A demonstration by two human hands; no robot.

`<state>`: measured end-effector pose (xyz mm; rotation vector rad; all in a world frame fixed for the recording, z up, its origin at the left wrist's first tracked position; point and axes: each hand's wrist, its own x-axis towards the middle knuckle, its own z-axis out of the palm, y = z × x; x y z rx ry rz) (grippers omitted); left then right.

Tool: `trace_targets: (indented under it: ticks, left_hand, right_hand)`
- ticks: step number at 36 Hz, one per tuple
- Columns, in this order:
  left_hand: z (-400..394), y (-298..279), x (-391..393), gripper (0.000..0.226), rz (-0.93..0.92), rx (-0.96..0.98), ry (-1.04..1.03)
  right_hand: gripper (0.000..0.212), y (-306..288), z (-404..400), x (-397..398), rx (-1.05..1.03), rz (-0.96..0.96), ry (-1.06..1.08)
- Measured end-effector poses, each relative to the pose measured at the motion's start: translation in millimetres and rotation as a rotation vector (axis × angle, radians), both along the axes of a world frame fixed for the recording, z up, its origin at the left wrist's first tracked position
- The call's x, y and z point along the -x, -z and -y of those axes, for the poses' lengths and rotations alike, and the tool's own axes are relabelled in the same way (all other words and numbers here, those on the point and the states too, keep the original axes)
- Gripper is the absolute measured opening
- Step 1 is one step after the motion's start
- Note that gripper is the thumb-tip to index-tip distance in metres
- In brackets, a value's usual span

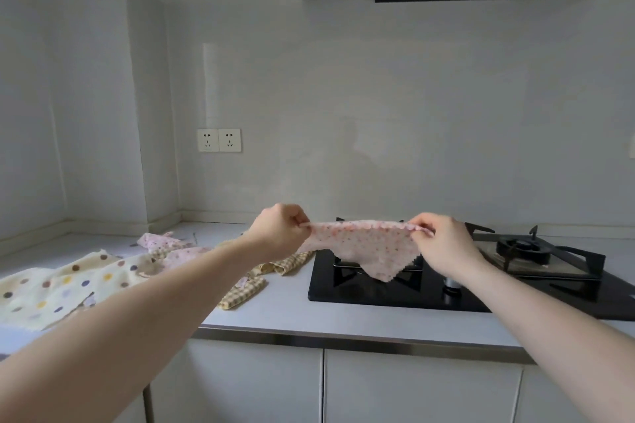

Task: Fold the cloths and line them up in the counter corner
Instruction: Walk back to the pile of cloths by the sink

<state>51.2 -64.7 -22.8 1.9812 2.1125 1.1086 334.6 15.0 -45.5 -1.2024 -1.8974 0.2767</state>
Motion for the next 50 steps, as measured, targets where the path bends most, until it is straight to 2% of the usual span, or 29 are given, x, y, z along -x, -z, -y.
trace_targets:
  ticks: [3, 5, 10, 13, 17, 20, 26, 30, 34, 42, 45, 50]
  left_hand:
    - [14, 22, 1, 0.009, -0.15, 0.289, 0.081]
    - [19, 37, 3, 0.007, -0.277, 0.391, 0.094]
    - [21, 65, 5, 0.013, -0.273, 0.532, 0.148]
    - [18, 71, 5, 0.014, -0.261, 0.49, 0.134]
    - [4, 75, 12, 0.01, -0.06, 0.294, 0.089]
    - [-7, 80, 16, 0.01, 0.026, 0.222, 0.029]
    - [-28, 95, 24, 0.014, 0.109, 0.167, -0.074]
    - [-38, 102, 25, 0.026, 0.155, 0.146, -0.115]
    - [-47, 109, 26, 0.031, 0.159, 0.185, -0.15]
    - [-59, 126, 27, 0.042, 0.077, 0.311, -0.299]
    - [-59, 134, 27, 0.04, 0.066, 0.257, -0.314]
    - [-59, 145, 35, 0.033, 0.129, 0.177, -0.249]
  right_hand:
    - [0.021, 24, 9, -12, 0.141, 0.155, -0.073]
    - [0.021, 39, 14, -16, 0.237, 0.247, -0.126]
    - [0.012, 70, 17, -18, 0.345, 0.338, -0.159]
    - [0.011, 75, 13, -15, 0.339, 0.303, -0.134]
    - [0.006, 75, 2, -6, 0.278, 0.189, -0.084]
    - [0.008, 74, -11, 2, 0.243, 0.084, -0.056]
    - [0.013, 75, -38, 20, 0.228, 0.019, 0.028]
    - [0.019, 76, -52, 34, 0.222, 0.013, 0.075]
    - [0.008, 79, -62, 44, 0.253, 0.019, 0.124]
    - [0.024, 96, -69, 52, 0.291, 0.067, 0.249]
    - [0.044, 107, -70, 51, 0.308, 0.085, 0.272]
    - [0.05, 120, -72, 50, 0.235, 0.056, 0.285]
